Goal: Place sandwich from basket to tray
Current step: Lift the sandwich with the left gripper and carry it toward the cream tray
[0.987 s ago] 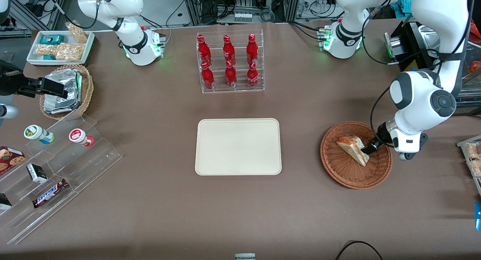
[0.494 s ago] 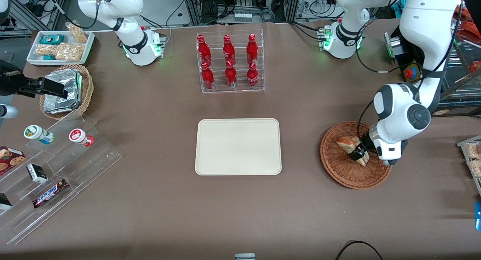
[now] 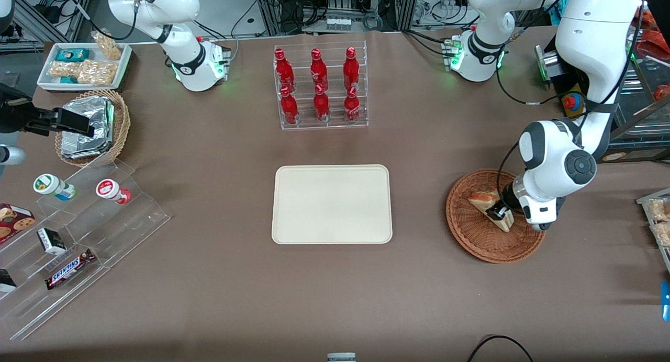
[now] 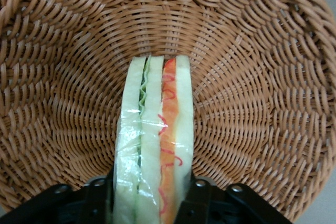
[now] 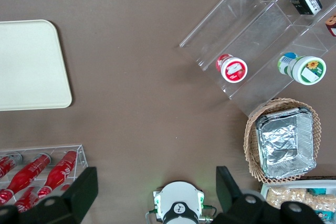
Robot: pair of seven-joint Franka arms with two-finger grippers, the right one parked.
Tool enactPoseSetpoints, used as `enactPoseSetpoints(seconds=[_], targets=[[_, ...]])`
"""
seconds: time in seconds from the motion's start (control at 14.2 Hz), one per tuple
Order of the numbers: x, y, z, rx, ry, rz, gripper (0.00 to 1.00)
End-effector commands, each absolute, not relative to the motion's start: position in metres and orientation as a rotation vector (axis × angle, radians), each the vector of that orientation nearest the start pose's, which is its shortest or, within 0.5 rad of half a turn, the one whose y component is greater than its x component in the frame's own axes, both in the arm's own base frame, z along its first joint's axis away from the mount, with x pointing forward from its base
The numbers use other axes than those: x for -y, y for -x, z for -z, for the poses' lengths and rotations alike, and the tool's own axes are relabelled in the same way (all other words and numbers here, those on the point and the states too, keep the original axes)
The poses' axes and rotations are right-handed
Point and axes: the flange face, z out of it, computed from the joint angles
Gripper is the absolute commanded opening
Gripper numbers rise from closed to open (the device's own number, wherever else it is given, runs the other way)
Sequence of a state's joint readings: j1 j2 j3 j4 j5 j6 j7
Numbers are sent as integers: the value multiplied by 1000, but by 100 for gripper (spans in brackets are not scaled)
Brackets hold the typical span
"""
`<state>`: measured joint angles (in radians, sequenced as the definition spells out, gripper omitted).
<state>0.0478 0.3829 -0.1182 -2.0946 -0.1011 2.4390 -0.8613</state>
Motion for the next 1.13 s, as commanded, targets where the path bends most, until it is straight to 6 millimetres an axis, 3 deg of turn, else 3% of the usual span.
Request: enactPoseSetpoints(seconds=[0.0, 0.28, 0.42, 0.63, 0.85, 1.06], targets=[[42, -581, -260, 1355, 2928, -110, 14], [41, -582, -311, 1126, 3024, -107, 12], [57, -581, -334, 1000, 3066, -122, 12], [118, -573, -354, 601, 3138, -258, 13], [202, -555, -351, 355, 3157, -256, 13], [264, -543, -343, 191, 3159, -252, 15]])
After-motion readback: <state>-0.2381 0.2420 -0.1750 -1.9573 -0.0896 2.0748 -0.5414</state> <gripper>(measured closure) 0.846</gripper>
